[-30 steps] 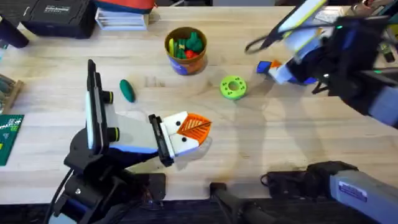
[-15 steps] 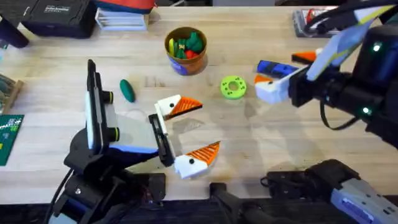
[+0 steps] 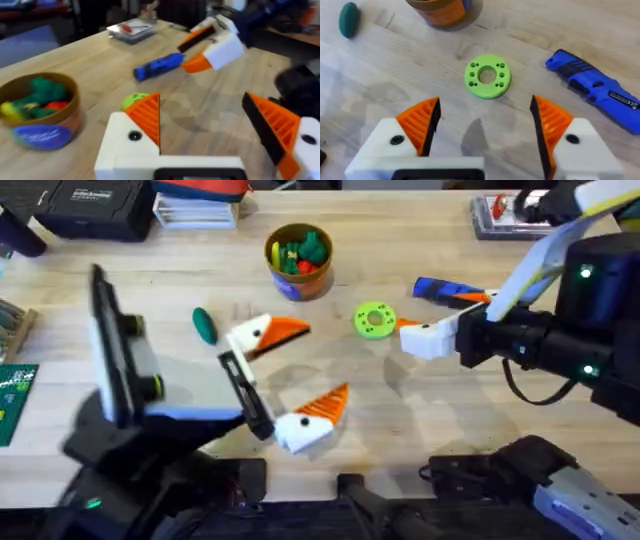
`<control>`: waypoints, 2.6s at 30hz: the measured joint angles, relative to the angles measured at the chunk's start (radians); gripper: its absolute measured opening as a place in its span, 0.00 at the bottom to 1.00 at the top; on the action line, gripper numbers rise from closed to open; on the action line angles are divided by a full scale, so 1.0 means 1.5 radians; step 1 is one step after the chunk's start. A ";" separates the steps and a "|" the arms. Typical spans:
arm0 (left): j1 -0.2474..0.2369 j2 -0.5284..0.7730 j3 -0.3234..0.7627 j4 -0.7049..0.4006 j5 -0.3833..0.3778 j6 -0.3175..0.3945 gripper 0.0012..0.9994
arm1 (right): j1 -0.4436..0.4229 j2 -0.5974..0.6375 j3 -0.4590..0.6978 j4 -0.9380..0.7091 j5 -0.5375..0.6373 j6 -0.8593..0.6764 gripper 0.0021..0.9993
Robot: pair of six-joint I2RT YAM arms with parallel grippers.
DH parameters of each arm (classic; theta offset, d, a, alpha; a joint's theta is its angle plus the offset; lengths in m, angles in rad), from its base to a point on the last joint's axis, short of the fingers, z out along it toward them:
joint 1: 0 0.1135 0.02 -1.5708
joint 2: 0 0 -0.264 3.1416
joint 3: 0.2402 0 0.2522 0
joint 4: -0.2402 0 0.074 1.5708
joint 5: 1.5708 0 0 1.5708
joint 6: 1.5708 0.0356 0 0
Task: Pick up the gripper from the table and insert it into the empty holder that is missing its gripper. Then pick up a screw, insert it into the mounting hole, and use the screwdriver to tighten it. Finally, clean up the table by picking up the vegetable and placing it into the bucket.
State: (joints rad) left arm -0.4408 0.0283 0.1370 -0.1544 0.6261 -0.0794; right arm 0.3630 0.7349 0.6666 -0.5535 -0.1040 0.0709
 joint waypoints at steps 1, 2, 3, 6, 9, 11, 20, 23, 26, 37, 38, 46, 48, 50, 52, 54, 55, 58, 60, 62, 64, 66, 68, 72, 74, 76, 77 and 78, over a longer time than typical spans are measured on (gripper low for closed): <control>0.000 0.013 0.029 -0.032 -0.022 0.000 0.99 | 0.000 0.000 0.000 0.002 -0.001 0.002 0.99; 0.000 0.030 0.061 -0.066 -0.046 -0.001 0.99 | 0.000 0.000 0.000 0.006 -0.002 0.003 0.99; 0.000 0.054 0.099 -0.104 -0.075 -0.001 0.99 | 0.000 0.000 0.000 0.013 -0.002 0.004 0.99; 0.000 0.141 0.216 -0.215 -0.176 -0.002 0.99 | 0.000 0.000 0.000 0.032 -0.005 0.006 0.99; 0.000 0.315 0.377 -0.385 -0.335 -0.002 0.99 | 0.001 0.000 0.003 0.035 -0.006 0.008 0.99; 0.001 0.392 0.431 -0.436 -0.381 -0.002 0.99 | 0.001 0.000 0.003 0.035 -0.006 0.008 0.99; 0.044 0.640 0.517 -0.479 -0.459 -0.002 0.99 | 0.001 0.000 0.003 0.035 -0.006 0.008 0.99; 0.054 0.686 0.517 -0.481 -0.487 -0.023 0.99 | 0.001 0.000 0.003 0.035 -0.007 0.008 0.99; 0.100 0.713 0.517 -0.480 -0.504 -0.085 0.99 | 0.001 0.000 0.003 0.035 -0.008 0.008 0.99; 0.316 0.886 0.518 -0.429 -0.495 -0.178 0.99 | 0.001 0.000 0.003 0.035 -0.011 0.008 1.00; 0.324 0.903 0.518 -0.424 -0.493 -0.184 0.99 | 0.001 0.000 0.003 0.035 -0.011 0.008 0.99; 0.358 1.011 0.518 -0.376 -0.484 -0.218 0.99 | 0.001 0.000 0.003 0.035 -0.012 0.008 0.99; 0.359 1.027 0.518 -0.369 -0.483 -0.223 0.99 | 0.001 0.000 0.003 0.035 -0.011 0.008 0.99; 0.359 1.034 0.518 -0.366 -0.478 -0.232 0.82 | 0.001 0.000 0.003 0.035 -0.012 0.008 0.99; 0.359 1.034 0.518 -0.363 -0.478 -0.232 0.55 | 0.001 0.000 0.003 0.035 -0.011 0.008 0.99; 0.359 1.034 0.518 -0.363 -0.479 -0.232 0.21 | 0.001 0.000 0.003 0.035 -0.012 0.008 0.99; 0.359 1.033 0.518 -0.364 -0.480 -0.232 0.09 | 0.001 0.000 0.003 0.035 -0.012 0.008 0.99; 0.359 1.033 0.526 -0.372 -0.477 -0.233 0.02 | 0.001 0.000 0.003 0.035 -0.011 0.008 0.99; 0.359 1.033 0.537 -0.392 -0.462 -0.233 0.02 | 0.001 0.000 0.003 0.035 -0.011 0.008 0.99; 0.359 1.034 0.559 -0.416 -0.441 -0.233 0.02 | 0.001 0.000 0.003 0.036 -0.011 0.008 0.99; 0.359 1.034 0.591 -0.438 -0.415 -0.234 0.02 | 0.001 0.000 0.003 0.040 -0.011 0.008 1.00; 0.359 1.034 0.629 -0.460 -0.381 -0.235 0.02 | 0.001 0.000 0.003 0.047 -0.011 0.008 0.99; 0.358 1.034 0.671 -0.472 -0.341 -0.235 0.02 | 0.001 0.000 0.003 0.055 -0.011 0.008 0.99; 0.342 1.034 0.735 -0.478 -0.272 -0.237 0.02 | 0.001 0.008 0.004 0.066 -0.011 0.008 0.99; 0.323 1.034 0.759 -0.476 -0.242 -0.239 0.02 | 0.001 0.019 0.004 0.069 -0.012 0.008 0.99; 0.295 1.034 0.777 -0.468 -0.220 -0.239 0.02 | 0.001 0.032 0.004 0.069 -0.011 0.008 0.99; 0.282 1.034 0.782 -0.462 -0.213 -0.240 0.02 | 0.001 0.036 0.004 0.069 -0.012 0.008 0.99; 0.265 1.034 0.784 -0.452 -0.207 -0.240 0.02 | 0.001 0.040 0.004 0.069 -0.012 0.008 0.99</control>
State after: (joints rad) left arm -0.0426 1.5795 1.3129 -0.8324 0.3162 -0.4401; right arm 0.3637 0.7945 0.6724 -0.4503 -0.1215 0.0826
